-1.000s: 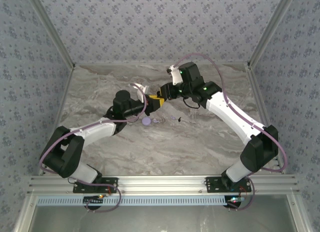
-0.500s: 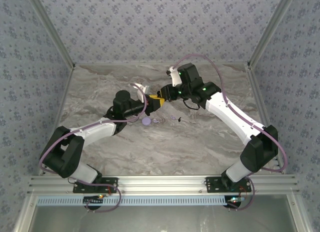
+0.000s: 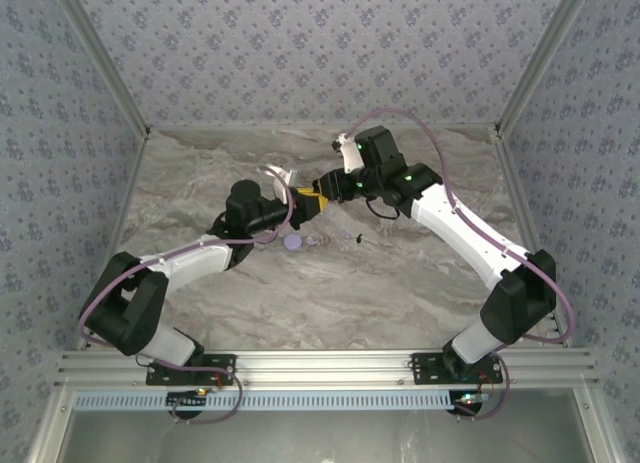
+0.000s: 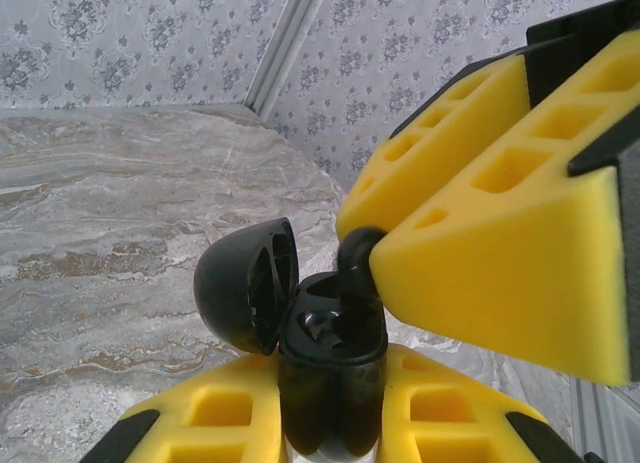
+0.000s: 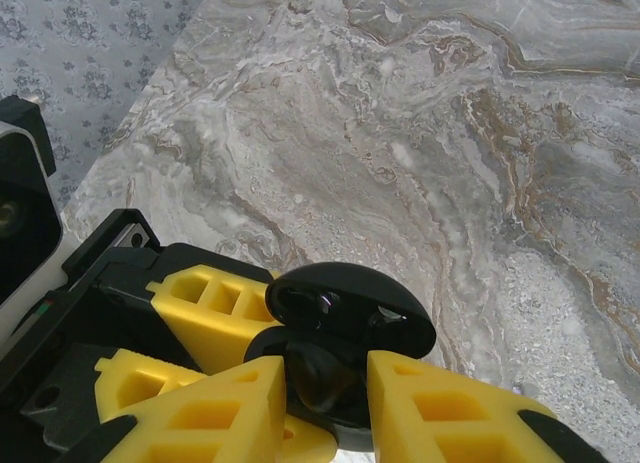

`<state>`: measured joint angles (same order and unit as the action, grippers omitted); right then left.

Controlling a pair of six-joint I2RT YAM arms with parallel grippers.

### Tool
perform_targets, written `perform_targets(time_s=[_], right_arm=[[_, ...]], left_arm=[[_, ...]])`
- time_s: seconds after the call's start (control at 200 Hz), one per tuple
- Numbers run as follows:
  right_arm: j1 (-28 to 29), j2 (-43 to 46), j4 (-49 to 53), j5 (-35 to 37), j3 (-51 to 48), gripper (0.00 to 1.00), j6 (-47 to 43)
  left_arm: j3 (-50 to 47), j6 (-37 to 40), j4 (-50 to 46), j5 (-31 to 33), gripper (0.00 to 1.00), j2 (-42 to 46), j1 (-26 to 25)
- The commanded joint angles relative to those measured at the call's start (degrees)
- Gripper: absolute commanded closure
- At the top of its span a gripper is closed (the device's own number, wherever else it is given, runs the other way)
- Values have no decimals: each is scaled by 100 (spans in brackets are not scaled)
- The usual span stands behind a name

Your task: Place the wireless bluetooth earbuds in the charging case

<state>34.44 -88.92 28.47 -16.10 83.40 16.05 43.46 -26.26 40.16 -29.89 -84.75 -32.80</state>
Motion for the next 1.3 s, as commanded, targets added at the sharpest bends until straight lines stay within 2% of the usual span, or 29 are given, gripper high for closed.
perform_targets(time_s=[0.0,0.495,0.72,0.865,1.294], right_arm=[[46,138,150,-83,45,69,-44],[20,321,255,61,247,53,-41],[-24,358,361,3,317,54,-85],[-38,302,457,44,335,57,-89],[-44,88,754,87,465,57,-74]], left_arm=[[171,-19,229,54,81,208,-25],[162,345,-135,-26,81,302,-24],[171,669,-434,-78,81,411,-24],[162,710,-432,-99,81,472,-25],[127,806,-416,-241,81,580,-59]])
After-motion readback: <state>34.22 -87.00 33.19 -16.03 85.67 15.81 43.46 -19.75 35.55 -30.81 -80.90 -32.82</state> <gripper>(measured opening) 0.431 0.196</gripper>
